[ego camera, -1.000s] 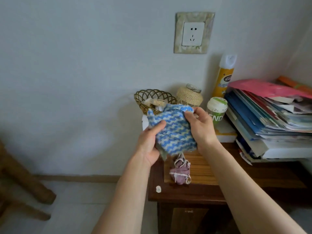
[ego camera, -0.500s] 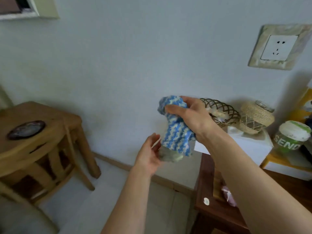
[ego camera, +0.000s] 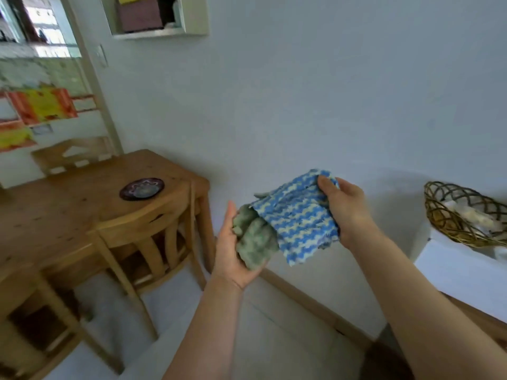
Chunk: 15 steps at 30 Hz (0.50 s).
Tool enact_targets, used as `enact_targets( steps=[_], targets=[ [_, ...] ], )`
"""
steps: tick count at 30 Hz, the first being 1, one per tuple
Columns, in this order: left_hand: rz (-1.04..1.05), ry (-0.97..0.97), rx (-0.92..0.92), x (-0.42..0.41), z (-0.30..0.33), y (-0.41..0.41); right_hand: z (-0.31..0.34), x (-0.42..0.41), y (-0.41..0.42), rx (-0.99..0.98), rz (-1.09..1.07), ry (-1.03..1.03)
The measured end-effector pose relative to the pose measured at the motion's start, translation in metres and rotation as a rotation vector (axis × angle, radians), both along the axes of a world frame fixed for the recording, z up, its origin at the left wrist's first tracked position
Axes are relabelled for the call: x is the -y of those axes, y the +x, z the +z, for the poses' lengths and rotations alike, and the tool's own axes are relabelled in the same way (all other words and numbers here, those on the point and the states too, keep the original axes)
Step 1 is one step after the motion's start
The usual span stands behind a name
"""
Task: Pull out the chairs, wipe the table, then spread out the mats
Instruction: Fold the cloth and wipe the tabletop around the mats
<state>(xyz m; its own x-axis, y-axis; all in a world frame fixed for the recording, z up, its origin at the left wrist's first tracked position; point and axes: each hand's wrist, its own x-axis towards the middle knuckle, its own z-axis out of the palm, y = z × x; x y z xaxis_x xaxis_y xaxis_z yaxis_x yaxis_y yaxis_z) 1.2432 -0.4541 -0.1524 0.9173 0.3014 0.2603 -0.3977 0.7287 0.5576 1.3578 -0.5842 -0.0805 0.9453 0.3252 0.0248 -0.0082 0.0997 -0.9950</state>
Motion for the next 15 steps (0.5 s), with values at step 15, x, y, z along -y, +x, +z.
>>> enact_targets(
  steps=[15],
  targets=[
    [0.166,-0.227,-0.4,-0.114,-0.013,-0.06,-0.008,-0.102,-0.019,0.353,-0.141,-0.583]
  ],
)
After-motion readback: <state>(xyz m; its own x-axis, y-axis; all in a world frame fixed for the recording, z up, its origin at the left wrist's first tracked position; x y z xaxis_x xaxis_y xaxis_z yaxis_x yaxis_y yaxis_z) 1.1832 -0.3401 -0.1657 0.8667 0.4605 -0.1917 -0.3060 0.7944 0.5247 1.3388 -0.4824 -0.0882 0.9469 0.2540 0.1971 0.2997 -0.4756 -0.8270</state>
